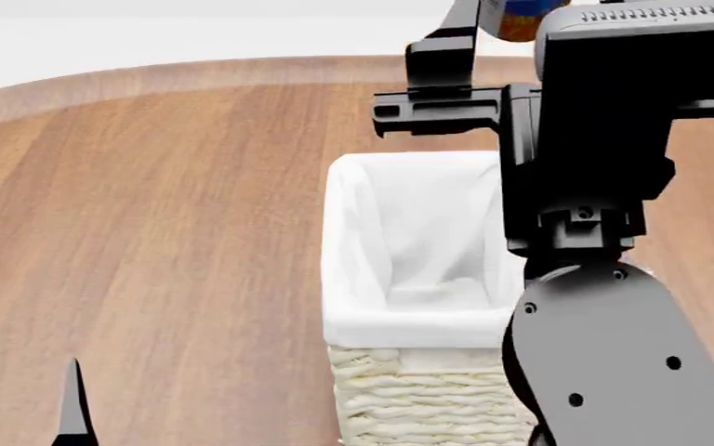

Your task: Pick up the alphabet soup and put it in the basket.

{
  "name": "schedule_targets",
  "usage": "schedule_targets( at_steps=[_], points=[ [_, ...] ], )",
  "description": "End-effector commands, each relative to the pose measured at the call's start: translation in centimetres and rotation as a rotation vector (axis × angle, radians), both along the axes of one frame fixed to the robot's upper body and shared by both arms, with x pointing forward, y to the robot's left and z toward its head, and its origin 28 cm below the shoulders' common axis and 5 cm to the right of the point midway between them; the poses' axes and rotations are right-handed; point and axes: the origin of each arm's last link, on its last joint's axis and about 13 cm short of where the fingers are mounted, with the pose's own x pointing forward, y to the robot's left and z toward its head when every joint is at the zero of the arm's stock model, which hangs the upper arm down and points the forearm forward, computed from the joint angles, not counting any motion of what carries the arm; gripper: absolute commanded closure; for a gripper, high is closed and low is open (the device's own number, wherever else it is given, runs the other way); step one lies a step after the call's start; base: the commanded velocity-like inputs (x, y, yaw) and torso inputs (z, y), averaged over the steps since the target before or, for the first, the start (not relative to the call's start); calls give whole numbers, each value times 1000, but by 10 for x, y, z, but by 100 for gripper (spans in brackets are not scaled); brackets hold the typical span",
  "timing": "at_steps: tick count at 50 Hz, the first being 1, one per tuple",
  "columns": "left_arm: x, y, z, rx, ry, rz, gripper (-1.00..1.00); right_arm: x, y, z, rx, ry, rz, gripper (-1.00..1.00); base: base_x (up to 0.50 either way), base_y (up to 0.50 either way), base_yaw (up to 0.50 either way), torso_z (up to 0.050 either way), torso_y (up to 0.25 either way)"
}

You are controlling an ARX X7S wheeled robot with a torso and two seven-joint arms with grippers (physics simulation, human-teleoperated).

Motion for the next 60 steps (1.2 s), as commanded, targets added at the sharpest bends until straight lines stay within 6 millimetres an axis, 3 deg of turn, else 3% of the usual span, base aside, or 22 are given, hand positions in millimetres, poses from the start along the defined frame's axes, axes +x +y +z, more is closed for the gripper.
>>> schedule_targets(
  at_steps=[1,22,35,60],
  points=[
    [1,0,0,-1,4,-2,-100,32,6,16,-59,11,16,100,0,0,0,0,0],
    [0,0,0,-4,7,0,-100,107,9,-4,-45,158,-3,100,0,0,0,0,0],
    [0,0,0,-2,8,-1,-100,148,14,-1,-67,232,-22,100,0,0,0,0,1],
    [2,1,-2,-7,13,2,-100,148,8,2,-56,394,-62,100,0,0,0,1,1]
  ],
)
